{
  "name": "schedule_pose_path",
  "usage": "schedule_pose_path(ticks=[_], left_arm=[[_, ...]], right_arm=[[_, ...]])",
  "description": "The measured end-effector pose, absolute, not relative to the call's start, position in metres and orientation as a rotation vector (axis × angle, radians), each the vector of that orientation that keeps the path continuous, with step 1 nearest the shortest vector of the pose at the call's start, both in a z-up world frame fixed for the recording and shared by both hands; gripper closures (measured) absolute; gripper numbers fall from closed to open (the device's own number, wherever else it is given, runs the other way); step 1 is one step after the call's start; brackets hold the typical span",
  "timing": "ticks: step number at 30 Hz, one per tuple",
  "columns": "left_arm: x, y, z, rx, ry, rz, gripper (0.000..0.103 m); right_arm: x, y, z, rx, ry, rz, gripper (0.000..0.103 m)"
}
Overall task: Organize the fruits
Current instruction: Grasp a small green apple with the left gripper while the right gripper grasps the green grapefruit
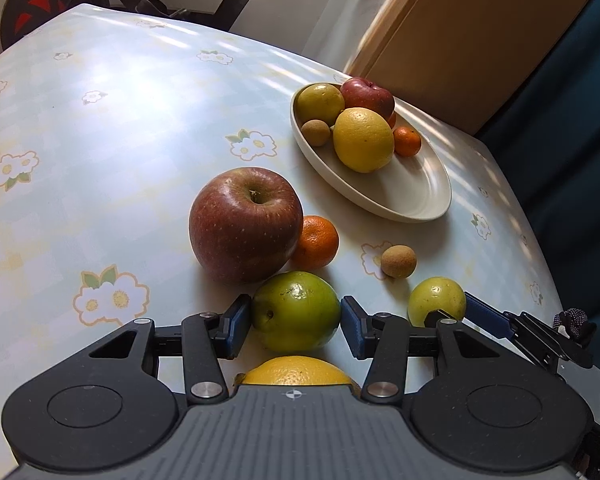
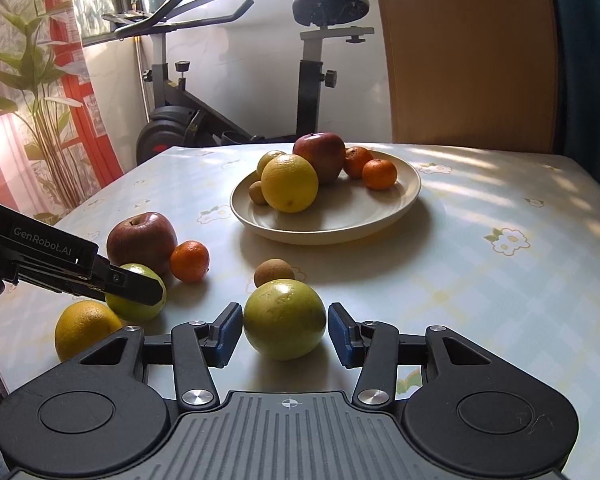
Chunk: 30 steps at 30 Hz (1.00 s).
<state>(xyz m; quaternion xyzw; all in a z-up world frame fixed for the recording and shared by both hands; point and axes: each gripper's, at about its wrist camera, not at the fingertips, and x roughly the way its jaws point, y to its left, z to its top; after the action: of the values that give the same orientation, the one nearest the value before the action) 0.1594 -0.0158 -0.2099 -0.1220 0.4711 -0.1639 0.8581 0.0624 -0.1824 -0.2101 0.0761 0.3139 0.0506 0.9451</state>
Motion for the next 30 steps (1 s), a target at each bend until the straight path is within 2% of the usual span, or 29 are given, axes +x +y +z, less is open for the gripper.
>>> schedule_pose_path(ticks=[20,30], left_arm=[[0.147,-0.025,-0.197,-0.198,0.905,-0.415,0.052],[0.145,-0.034,-0.165,-0.157,0.806,-0.490,0.052]], right_arm=[[0.057,-0.191,-0.212,0.216,0.625,0.068,0.059],[0.060,-0.206,-0.192,0.250,0.579,0.053,0.059]])
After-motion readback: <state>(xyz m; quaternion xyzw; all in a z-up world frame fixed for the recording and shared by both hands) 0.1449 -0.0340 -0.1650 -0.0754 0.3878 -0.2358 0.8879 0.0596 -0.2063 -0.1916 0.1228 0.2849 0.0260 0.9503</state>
